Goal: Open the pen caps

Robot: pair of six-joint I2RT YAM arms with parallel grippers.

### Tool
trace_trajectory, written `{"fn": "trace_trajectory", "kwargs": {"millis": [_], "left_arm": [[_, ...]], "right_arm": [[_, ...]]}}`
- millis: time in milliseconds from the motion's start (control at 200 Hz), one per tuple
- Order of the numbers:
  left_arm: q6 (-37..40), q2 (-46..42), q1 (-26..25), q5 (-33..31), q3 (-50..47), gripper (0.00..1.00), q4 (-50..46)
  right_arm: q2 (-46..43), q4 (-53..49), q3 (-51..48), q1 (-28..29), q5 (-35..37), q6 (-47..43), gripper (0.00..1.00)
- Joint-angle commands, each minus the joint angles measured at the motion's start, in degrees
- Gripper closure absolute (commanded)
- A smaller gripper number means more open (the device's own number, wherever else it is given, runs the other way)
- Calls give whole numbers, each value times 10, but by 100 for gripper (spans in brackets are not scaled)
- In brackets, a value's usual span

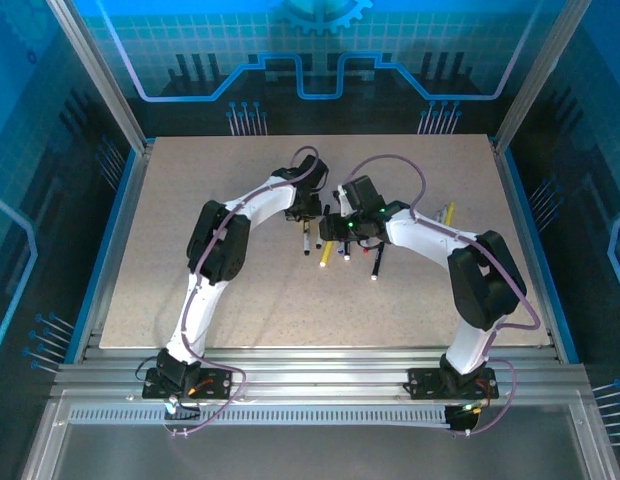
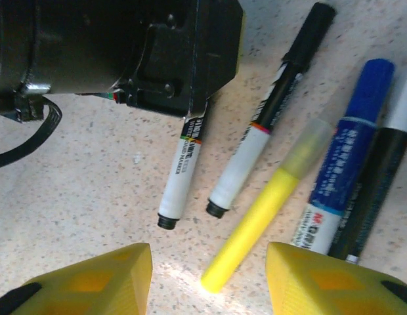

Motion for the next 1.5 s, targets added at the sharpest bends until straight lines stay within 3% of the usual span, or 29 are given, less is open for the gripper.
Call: {"fn": "trace_trajectory", "kwargs": {"millis": [0,465,785,1091,1306,1496], "left_arm": [[-14,-54,10,47,-20,93,16],[-38,-122,9,136,-88,94,69],[-46,-138,2,149,-100,93,82],[-46,-135,-1,146,-96,93,81],[-43,-136,-1,136,-98,93,77],[-43,-140,-1,121,-106,78,78]], "right_arm": [[17,46,-16,9,-58,35,50],[42,118,-28,9,-124,92,51],[67,124,-12,9,-132,103,53],[82,133,-3,9,-139,113,67],[76,131,-5,9,-136,113,100],[61,139,-24,9,-138,110,100]]}}
